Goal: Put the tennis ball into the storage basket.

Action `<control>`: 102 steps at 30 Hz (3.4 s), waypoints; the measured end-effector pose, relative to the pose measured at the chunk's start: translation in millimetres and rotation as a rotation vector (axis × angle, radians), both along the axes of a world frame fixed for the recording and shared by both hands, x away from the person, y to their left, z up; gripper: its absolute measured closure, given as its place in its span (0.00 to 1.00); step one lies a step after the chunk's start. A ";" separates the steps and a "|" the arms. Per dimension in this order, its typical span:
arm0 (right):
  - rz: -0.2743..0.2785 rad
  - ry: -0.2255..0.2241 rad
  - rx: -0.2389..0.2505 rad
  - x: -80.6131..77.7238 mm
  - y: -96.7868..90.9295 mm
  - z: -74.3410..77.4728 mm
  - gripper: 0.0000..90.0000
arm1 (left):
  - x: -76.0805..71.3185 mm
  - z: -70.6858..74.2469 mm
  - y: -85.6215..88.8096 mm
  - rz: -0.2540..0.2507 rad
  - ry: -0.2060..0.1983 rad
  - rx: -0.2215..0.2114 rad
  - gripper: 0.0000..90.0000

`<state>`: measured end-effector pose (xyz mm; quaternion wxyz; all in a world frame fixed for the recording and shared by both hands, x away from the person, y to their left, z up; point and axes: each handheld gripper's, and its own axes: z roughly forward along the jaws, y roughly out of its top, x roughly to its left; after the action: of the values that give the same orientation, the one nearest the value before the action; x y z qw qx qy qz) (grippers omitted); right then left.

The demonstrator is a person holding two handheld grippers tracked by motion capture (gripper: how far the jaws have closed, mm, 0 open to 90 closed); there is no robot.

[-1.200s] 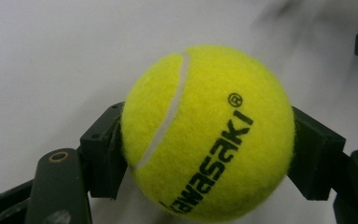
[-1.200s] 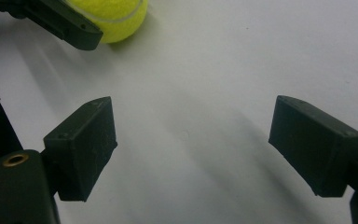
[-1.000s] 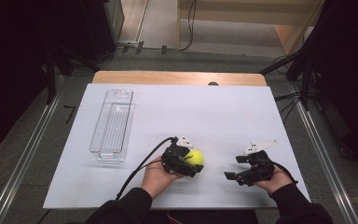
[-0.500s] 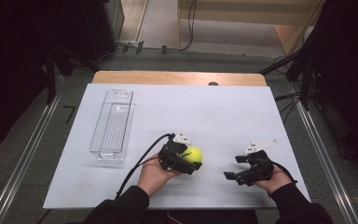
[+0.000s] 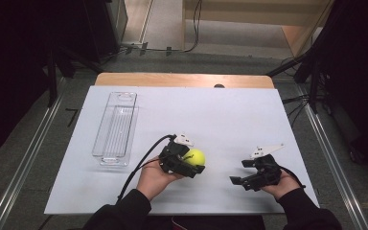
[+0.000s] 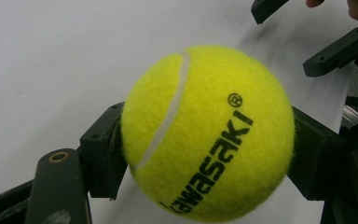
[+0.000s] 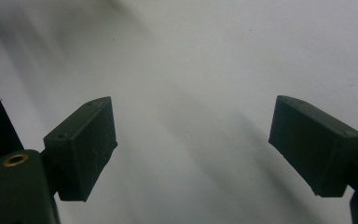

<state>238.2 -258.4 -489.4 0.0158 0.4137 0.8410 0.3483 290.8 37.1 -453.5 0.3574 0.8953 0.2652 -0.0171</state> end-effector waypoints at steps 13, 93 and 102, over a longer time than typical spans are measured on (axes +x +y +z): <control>-0.002 0.000 0.000 -0.1 0.2 0.1 0.14 | 2.0 10.2 11.9 0.011 0.004 -0.003 0.30; -0.004 0.000 0.000 0.0 -1.9 0.7 0.14 | 30.2 33.9 76.9 0.196 -0.003 0.033 0.30; -0.006 -0.001 0.002 -0.1 -2.1 0.9 0.14 | 34.6 34.8 85.8 0.221 0.006 0.032 0.30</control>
<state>238.1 -260.5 -488.5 0.0166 0.4159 0.8395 0.3493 325.4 122.9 -418.7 0.3420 0.8662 0.3635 0.0240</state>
